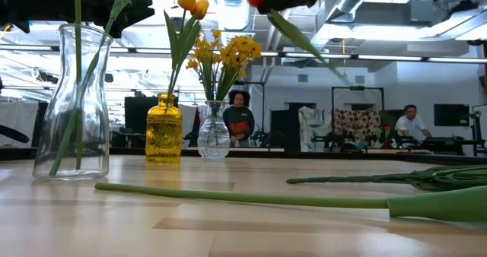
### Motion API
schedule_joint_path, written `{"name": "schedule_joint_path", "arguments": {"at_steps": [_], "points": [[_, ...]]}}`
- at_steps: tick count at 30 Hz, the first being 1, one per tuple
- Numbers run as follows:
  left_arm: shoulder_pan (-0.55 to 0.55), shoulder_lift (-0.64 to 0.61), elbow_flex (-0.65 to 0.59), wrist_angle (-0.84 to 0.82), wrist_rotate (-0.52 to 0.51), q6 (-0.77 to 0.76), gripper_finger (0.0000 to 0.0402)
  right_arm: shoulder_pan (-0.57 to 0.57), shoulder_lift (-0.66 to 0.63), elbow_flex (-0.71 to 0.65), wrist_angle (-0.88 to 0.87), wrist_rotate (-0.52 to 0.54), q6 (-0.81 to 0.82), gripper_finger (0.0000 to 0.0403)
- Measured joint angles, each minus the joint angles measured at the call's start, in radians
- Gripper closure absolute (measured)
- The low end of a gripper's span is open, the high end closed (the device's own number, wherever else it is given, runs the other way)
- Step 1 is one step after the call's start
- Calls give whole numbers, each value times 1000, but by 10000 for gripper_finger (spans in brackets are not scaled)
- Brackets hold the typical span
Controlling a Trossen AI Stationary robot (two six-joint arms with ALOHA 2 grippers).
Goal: Sort flowers into vase by color
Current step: Put the yellow tulip into the yellow vase
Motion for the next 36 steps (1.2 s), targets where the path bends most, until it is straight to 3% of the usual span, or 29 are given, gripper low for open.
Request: {"name": "schedule_joint_path", "arguments": {"at_steps": [11, 22, 36], "points": [[0, 0, 0, 0, 2, 0, 223, -69, -5, -211, 731, -14, -193, 365], [0, 7, 0, 6, 54, -4, 223, -140, 113, -213, 1162, -158, -235, 365], [0, 7, 0, 63, 54, -4, 223, -158, 167, -126, 1307, -205, -276, 365]]}}
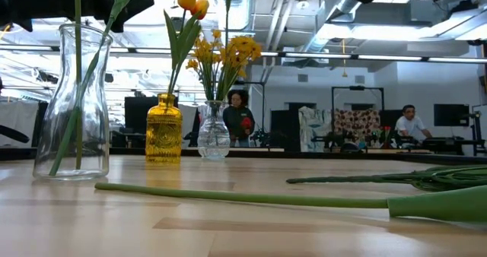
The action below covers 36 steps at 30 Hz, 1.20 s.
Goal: Sort flowers into vase by color
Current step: Put the yellow tulip into the yellow vase
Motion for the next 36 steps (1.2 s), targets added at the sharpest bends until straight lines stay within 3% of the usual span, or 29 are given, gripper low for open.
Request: {"name": "schedule_joint_path", "arguments": {"at_steps": [10, 19, 36], "points": [[0, 0, 0, -1, -1, 3, 223, -14, 23, 2, 158, -177, -2, 365], [0, 0, 0, -2, -1, 3, 223, -32, 217, 2, 523, -188, -1, 365], [0, 0, 0, -13, -1, 4, 223, -70, 279, 93, 514, -228, 55, 365]]}}
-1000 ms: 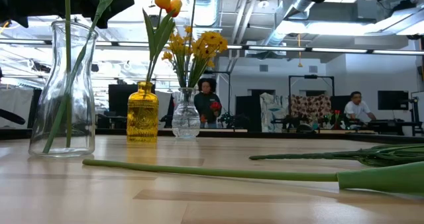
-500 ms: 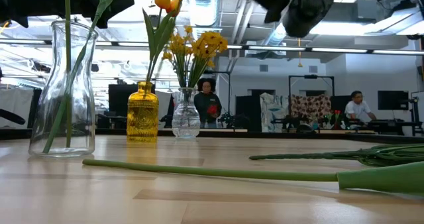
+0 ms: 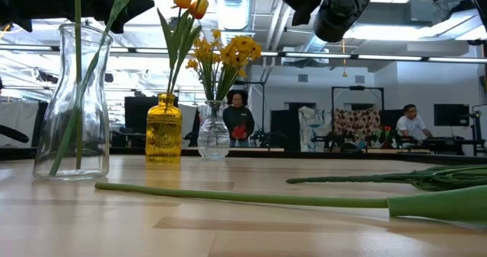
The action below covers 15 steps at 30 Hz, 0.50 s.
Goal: Sort flowers into vase by color
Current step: Put the yellow tulip into the yellow vase
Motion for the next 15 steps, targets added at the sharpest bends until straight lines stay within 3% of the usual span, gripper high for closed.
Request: {"name": "schedule_joint_path", "arguments": {"at_steps": [15], "points": [[0, 0, 0, 2, 0, 0, 223, 0, 0, 0, -62, -2, 23, 365]]}}
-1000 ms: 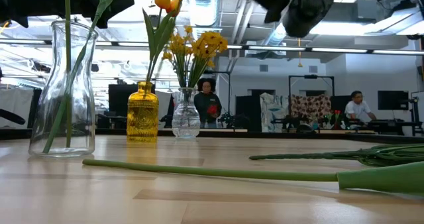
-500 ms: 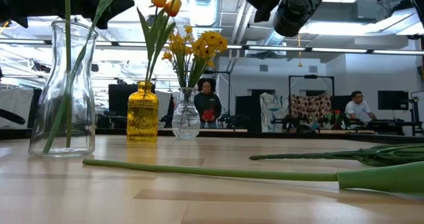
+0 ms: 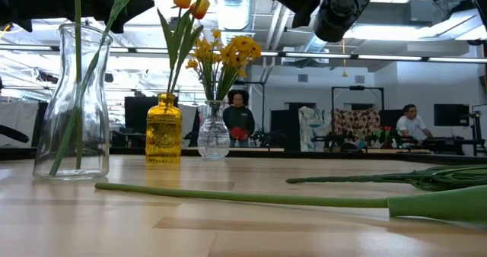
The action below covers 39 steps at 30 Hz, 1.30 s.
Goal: Sort flowers into vase by color
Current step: Put the yellow tulip into the yellow vase
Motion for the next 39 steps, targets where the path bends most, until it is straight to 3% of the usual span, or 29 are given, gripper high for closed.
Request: {"name": "schedule_joint_path", "arguments": {"at_steps": [25, 39], "points": [[0, 0, 0, -4, 1, 3, 223, -1, 98, 100, -3, -1, -1, 365], [0, 0, 0, -4, 0, 2, 223, -25, 98, 100, -246, 56, 0, 352]]}}
